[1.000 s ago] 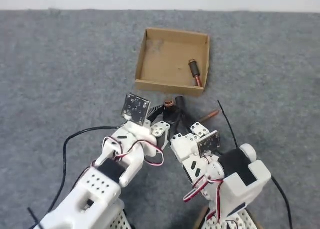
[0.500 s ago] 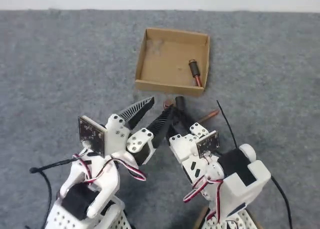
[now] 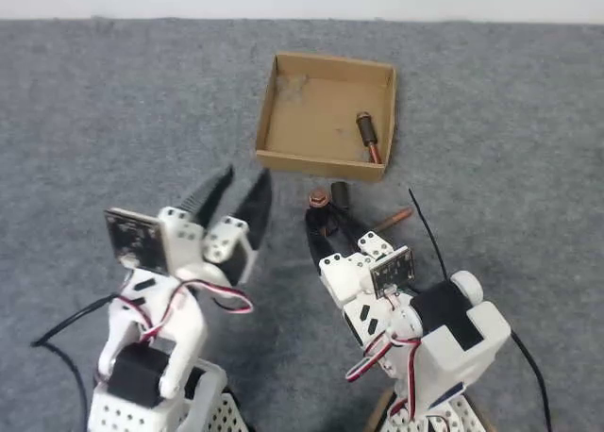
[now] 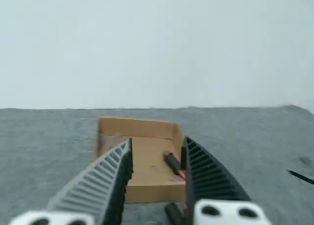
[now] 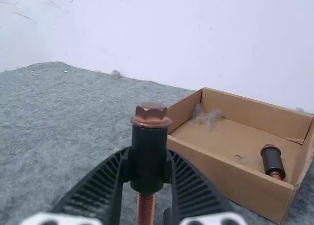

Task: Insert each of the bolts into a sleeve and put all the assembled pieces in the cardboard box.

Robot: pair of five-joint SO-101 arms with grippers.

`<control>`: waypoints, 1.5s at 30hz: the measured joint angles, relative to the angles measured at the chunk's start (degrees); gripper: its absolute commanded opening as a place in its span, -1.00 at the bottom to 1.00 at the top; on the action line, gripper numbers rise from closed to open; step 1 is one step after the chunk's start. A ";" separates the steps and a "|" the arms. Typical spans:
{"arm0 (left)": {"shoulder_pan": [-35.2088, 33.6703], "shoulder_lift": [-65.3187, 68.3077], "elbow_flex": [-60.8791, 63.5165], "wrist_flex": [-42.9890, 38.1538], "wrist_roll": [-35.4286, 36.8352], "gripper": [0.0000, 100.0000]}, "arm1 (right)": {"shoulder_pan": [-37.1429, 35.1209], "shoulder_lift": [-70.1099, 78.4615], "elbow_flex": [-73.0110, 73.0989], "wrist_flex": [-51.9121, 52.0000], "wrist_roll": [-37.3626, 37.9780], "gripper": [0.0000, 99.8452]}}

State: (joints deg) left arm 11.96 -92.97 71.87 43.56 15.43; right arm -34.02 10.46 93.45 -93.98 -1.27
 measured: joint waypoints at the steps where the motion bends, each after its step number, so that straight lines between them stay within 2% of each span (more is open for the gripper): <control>1: -1.85 0.00 0.00 0.00 0.00 -0.69 | 0.00 0.00 0.00 0.00 0.00 -0.99; 10: -21.80 0.00 0.00 0.00 0.00 -0.72 | 0.00 0.00 0.00 0.00 0.00 -0.99; 14: -26.11 -0.26 3.60 0.00 0.00 -0.97 | 0.00 0.00 0.00 0.00 0.00 -0.99; 19: -28.48 0.00 10.99 -1.76 0.00 -0.98 | 0.00 0.00 0.00 0.00 0.00 -0.99; 25: -28.57 -0.18 19.87 -9.32 0.00 -0.98 | 0.00 0.00 0.00 0.00 0.00 -0.99; 31: -28.66 -0.26 25.67 -10.64 0.00 -0.98 | 2.46 0.00 0.00 0.00 0.00 -0.99; 37: -28.84 -0.18 25.76 -9.32 -0.18 -0.98 | 4.48 0.00 0.00 -3.25 0.00 -0.99; 41: -24.00 -0.18 25.76 -4.57 -0.18 -0.98 | 6.95 0.00 -1.58 -3.34 0.00 -0.99; 45: -18.11 -0.18 25.76 2.37 -8.00 -0.98 | 8.88 -0.18 -5.27 -3.34 0.00 -0.99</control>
State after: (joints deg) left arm -6.15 -93.14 97.63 45.93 7.43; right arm -25.14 10.29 88.18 -97.32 -1.27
